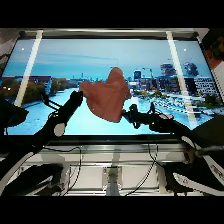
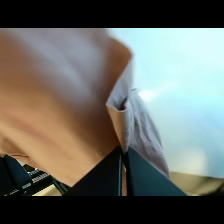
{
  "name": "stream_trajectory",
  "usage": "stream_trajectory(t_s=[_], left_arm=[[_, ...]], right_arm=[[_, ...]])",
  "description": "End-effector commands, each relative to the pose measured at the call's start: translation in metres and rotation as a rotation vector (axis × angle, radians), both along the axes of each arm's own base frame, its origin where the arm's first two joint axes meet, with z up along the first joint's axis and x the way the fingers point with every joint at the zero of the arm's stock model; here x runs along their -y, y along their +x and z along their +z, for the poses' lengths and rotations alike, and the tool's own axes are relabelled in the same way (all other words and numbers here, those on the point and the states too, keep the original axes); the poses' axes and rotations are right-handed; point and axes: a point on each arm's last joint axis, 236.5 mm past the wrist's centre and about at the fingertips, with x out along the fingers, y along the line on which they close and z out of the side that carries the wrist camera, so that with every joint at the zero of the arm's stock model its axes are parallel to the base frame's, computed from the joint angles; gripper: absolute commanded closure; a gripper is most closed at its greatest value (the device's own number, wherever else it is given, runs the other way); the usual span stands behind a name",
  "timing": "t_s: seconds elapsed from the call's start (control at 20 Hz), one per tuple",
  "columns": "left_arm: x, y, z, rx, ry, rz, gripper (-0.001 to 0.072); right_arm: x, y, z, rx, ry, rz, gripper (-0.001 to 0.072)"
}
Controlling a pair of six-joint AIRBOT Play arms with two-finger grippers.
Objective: Fold the clothes and pants, and hang the long-sleeved shirts on hangers.
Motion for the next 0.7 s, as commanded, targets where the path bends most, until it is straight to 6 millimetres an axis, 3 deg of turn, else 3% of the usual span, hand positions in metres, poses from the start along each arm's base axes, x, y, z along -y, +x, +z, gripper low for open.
stream_trajectory(t_s=[0.0, 0.1, 0.15, 0.3, 0.4, 0.5, 0.65], left_arm=[[0.004, 0.014, 0.071, 0.211, 0.146, -0.031, 0.0694], [0.01, 0.02, 0.096, 0.271, 0.211, -0.048, 0.0693], [0.019, 0.02, 0.105, 0.298, 0.244, -0.073, 0.0693], [0.044, 0.024, 0.136, 0.38, 0.272, -0.12, 0.0691], [0.057, 0.029, 0.166, 0.449, 0.247, -0.12, 0.0691], [0.062, 0.036, 0.201, 0.53, 0.213, -0.096, 0.0691], [0.067, 0.044, 0.243, 0.607, 0.174, -0.075, 0.069]], right_arm=[[0.063, 0.031, 0.062, 0.255, -0.166, -0.148, 0.0705], [0.109, 0.048, 0.104, 0.405, -0.241, -0.256, 0.0706], [0.124, 0.055, 0.125, 0.457, -0.255, -0.285, 0.0705], [0.122, 0.069, 0.177, 0.599, -0.341, -0.173, 0.0705], [0.12, 0.084, 0.223, 0.725, -0.391, -0.145, 0.0705], [0.12, 0.098, 0.268, 0.835, -0.423, -0.147, 0.0705], [0.12, 0.117, 0.319, 0.948, -0.456, -0.156, 0.0706]])
